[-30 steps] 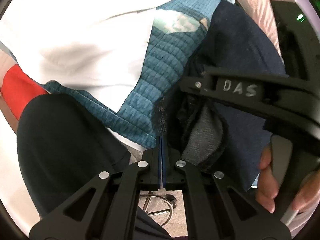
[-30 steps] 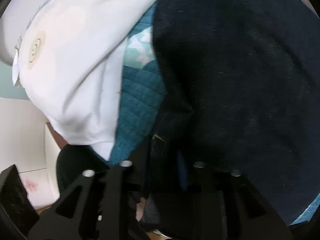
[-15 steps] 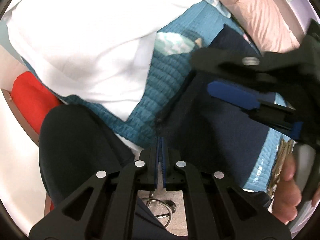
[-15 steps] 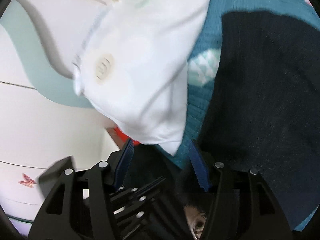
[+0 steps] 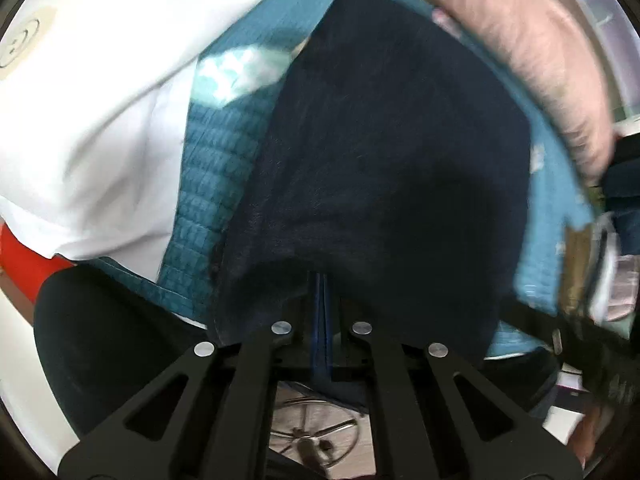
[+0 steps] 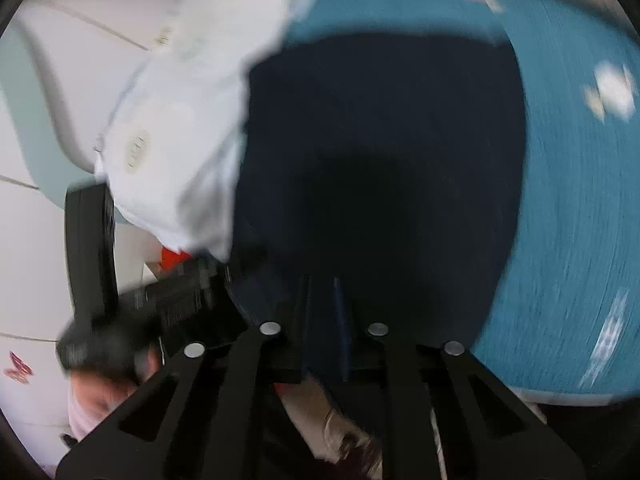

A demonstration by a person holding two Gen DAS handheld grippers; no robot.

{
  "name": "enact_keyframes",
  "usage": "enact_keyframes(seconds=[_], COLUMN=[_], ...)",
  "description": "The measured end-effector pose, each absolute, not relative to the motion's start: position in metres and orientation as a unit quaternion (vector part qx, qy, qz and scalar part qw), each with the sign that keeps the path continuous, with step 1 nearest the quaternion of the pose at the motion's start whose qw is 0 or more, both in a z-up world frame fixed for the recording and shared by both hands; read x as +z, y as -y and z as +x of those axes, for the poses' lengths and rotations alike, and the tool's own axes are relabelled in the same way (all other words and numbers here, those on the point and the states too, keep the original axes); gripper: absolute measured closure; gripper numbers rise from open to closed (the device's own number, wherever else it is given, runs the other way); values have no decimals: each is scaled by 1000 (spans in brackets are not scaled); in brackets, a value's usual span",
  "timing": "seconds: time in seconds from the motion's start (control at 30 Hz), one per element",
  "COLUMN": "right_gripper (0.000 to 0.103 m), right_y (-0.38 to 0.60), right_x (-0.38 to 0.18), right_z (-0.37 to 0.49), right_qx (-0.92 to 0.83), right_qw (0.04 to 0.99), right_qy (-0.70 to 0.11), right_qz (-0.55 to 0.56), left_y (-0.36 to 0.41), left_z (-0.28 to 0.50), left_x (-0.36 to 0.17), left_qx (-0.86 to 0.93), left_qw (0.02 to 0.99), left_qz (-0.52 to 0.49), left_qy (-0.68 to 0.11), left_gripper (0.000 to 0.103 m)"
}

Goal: Fold large clothes

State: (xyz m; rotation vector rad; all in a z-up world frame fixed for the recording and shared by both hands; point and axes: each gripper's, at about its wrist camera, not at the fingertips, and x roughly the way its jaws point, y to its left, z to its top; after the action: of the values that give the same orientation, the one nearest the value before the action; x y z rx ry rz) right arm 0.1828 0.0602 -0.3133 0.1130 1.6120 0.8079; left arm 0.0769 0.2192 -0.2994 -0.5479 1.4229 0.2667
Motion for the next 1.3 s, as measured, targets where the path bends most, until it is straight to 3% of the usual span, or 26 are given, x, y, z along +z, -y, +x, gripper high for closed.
enact_keyframes(seconds=[0.17, 0.33, 0.43, 0.53, 0.63, 0.77, 0.93, 1.13, 1.17, 1.23, 1.3], right_gripper=[100, 100, 94, 73, 73, 76, 87, 88, 96, 97, 95], right_y=[-34, -11, 1, 4, -1, 1, -1, -14, -15, -21, -24], right_x=[-361, -355, -350, -359, -370, -364, -354, -352, -354, -349, -331], right_z=[143, 126, 106, 90, 79, 83, 75, 69, 68, 58, 61], right_qx=[290, 280, 283, 282, 276, 272, 287, 325, 336, 388, 371], right_qw=[581, 561, 569, 571, 587, 607, 615, 590, 574, 529, 578], right_qy=[-761, -778, -772, -771, -760, -743, -733, -737, -745, -755, -724], right_qz=[18, 34, 7, -5, -33, -68, -55, -56, -45, -14, -64], left_y=[-234, -237, -236, -236, -235, -236, -237, -237, -237, -238, -240], left_z=[83, 90, 91, 91, 92, 85, 78, 76, 76, 75, 75], left_x=[-326, -330, -329, -328, -331, -333, -334, -330, -327, -326, -326], left_qx=[115, 116, 116, 114, 113, 110, 109, 112, 111, 108, 105], left_qw=[698, 695, 699, 701, 702, 706, 708, 708, 707, 707, 706], left_qz=[-289, -285, -281, -284, -285, -285, -289, -287, -288, -291, -294], left_qy=[-645, -650, -647, -644, -643, -639, -635, -635, -636, -636, -635], left_gripper=[101, 100, 100, 100, 100, 100, 100, 100, 100, 100, 100])
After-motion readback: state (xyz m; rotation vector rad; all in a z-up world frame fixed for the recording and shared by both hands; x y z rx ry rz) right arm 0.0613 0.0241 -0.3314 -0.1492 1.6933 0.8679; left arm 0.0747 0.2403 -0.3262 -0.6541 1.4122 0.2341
